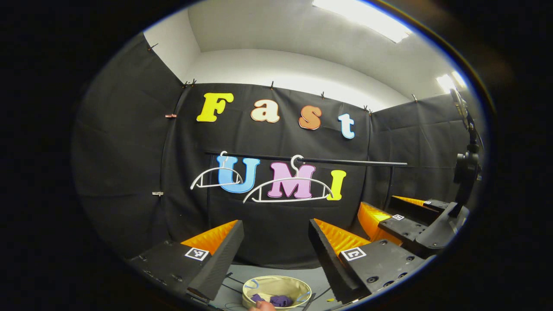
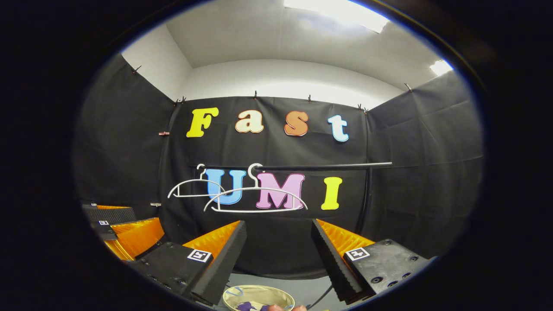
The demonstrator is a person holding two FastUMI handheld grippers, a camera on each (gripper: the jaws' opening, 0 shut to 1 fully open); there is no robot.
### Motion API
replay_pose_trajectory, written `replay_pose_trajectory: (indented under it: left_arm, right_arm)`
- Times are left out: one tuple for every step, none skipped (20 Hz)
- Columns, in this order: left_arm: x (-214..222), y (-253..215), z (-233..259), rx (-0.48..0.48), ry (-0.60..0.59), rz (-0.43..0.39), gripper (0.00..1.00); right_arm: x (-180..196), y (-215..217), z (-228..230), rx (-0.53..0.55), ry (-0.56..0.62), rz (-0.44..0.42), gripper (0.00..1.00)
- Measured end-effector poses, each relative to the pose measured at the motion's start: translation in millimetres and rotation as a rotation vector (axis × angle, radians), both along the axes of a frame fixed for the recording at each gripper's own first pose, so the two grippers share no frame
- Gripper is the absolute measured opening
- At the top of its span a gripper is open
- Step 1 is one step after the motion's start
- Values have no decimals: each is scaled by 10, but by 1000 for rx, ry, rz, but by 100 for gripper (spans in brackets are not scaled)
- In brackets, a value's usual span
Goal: Grasp the clothes on the hanger with both hands and then place them into the laundry hamper below.
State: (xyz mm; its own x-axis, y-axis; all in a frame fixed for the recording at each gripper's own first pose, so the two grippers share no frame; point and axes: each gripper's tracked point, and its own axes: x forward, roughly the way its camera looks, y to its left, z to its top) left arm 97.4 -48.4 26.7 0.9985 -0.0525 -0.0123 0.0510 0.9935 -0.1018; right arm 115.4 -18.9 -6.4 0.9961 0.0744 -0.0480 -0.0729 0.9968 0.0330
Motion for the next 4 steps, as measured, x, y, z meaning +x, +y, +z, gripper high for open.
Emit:
replay_pose_trajectory:
  left_arm:
    - [-4,-4,10,-2,-2,-1,95]
    - [-11,-5,24,-4,-4,-1,95]
    - [-9,-9,20,-6,-3,-3,95]
    - [-8,-12,18,-6,-3,-5,95]
  right_arm:
    - [-7,-3,-14,-4,4,-1,96]
    - [-9,0,-20,-5,5,1,96]
    - [-9,-7,-18,-6,5,0,96]
    - [-10,-15,-6,-5,3,-2,96]
